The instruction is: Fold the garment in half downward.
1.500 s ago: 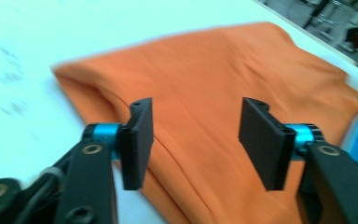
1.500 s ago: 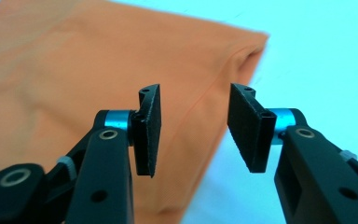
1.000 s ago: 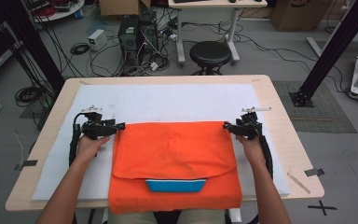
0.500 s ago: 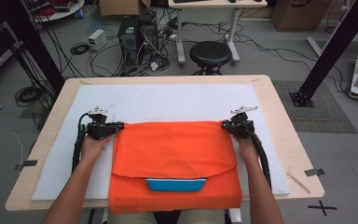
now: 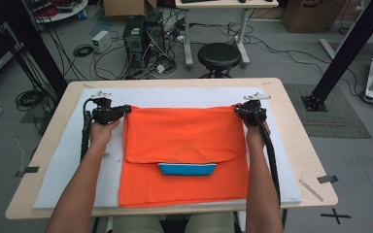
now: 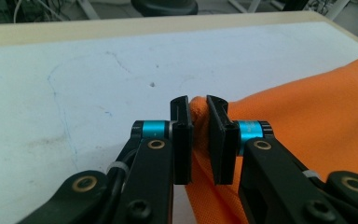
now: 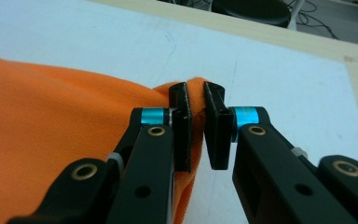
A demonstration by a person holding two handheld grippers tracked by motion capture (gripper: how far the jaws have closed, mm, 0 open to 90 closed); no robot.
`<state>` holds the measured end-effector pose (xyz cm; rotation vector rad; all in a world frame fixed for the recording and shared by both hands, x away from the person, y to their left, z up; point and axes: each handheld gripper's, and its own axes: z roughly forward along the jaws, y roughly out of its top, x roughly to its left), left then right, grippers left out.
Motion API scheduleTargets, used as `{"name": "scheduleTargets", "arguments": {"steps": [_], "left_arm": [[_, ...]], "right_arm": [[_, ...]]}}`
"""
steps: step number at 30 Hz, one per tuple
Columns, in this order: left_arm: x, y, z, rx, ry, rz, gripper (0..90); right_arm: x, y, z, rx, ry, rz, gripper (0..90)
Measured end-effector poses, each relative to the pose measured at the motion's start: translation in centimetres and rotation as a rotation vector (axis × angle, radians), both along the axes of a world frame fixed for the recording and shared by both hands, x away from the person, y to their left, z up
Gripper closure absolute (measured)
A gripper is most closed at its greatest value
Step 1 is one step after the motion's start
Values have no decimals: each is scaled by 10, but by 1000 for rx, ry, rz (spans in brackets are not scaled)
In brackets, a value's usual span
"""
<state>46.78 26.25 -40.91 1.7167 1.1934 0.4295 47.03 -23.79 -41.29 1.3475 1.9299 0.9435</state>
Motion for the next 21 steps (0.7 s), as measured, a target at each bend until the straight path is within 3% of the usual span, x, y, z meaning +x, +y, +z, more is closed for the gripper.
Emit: {"name": "scheduleTargets", "arguments": {"steps": [4, 8, 11, 12, 14, 16, 21], "left_arm": [[6, -5, 1, -9, -50, 26, 806], [7, -9, -3, 12, -55, 32, 789], [8, -8, -6, -33, -16, 72, 606], [6, -6, -5, -60, -7, 81, 574], [0, -2, -3, -65, -17, 87, 574], [-9, 2, 1, -72, -28, 81, 551], [-34, 9, 2, -59, -47, 42, 552]], "right_arm": [[4, 6, 0, -28, -26, -48, 834], [2, 9, -4, -69, -29, -95, 831], [1, 12, -6, -67, -38, -87, 798], [1, 13, -6, -71, -41, -82, 728], [1, 13, -8, -53, -28, -83, 539], [0, 9, -8, 19, -13, -76, 439], [-13, 0, -9, 73, 14, -74, 335]]}}
